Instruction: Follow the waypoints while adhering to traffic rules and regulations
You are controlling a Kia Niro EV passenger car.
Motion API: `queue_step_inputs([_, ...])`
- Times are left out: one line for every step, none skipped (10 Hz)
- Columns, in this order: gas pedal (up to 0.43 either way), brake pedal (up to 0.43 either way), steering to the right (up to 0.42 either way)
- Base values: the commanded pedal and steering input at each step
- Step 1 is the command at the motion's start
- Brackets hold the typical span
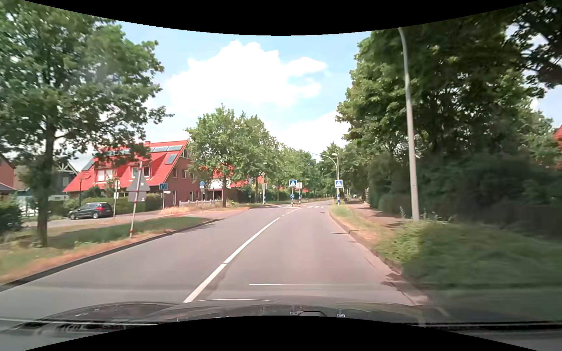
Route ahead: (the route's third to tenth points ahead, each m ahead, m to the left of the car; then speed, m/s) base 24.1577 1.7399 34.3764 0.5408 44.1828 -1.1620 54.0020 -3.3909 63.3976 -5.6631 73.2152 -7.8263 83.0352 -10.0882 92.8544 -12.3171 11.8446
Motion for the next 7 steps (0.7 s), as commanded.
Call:
queue_step_inputs([0.15, 0.0, 0.019])
queue_step_inputs([0.15, 0.0, 0.019])
queue_step_inputs([0.15, 0.0, 0.019])
queue_step_inputs([0.15, 0.0, 0.019])
queue_step_inputs([0.15, 0.0, 0.019])
queue_step_inputs([0.15, 0.0, 0.02])
queue_step_inputs([0.15, 0.0, 0.018])
